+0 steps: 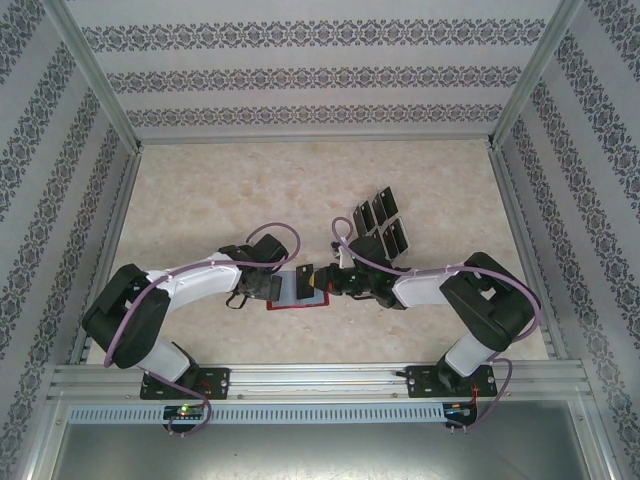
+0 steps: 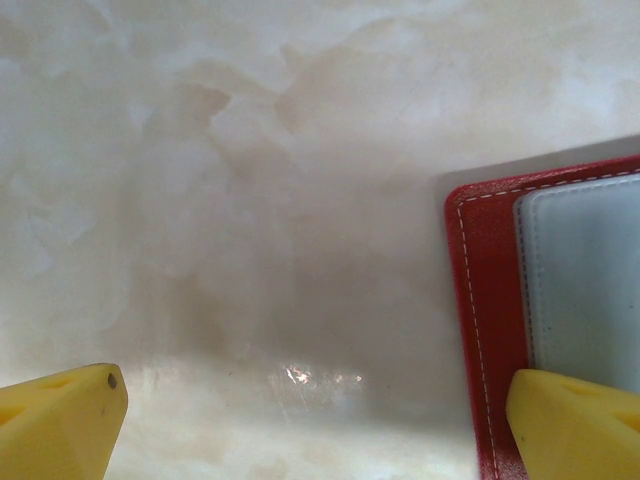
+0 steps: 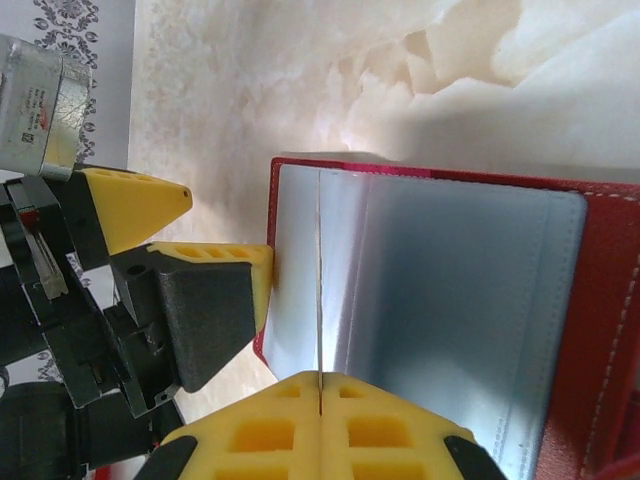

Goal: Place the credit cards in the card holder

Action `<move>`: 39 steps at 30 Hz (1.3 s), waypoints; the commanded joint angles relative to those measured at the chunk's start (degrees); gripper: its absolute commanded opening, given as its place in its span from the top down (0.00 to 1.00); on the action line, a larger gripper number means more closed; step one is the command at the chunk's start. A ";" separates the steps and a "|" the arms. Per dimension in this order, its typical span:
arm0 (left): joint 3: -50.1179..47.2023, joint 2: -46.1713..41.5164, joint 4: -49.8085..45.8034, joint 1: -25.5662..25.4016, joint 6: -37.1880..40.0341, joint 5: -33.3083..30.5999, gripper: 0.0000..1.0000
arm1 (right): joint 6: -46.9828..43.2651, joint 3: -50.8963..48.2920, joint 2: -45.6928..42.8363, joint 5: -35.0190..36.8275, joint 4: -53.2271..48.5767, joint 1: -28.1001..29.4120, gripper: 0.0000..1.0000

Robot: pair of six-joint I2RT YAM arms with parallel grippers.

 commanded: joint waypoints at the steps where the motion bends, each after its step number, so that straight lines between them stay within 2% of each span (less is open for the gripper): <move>1: -0.58 -0.46 -0.98 -0.70 -0.02 -0.69 0.02 | 1.55 -0.13 1.52 0.59 3.25 0.44 1.00; 19: -0.55 -0.57 -0.98 -0.71 0.02 -0.69 0.02 | 4.01 -1.33 6.68 0.21 8.49 1.38 1.00; 39: -0.52 -0.86 -1.29 -0.69 0.12 -0.77 0.02 | 3.19 -2.33 7.06 -1.01 8.49 -0.12 1.00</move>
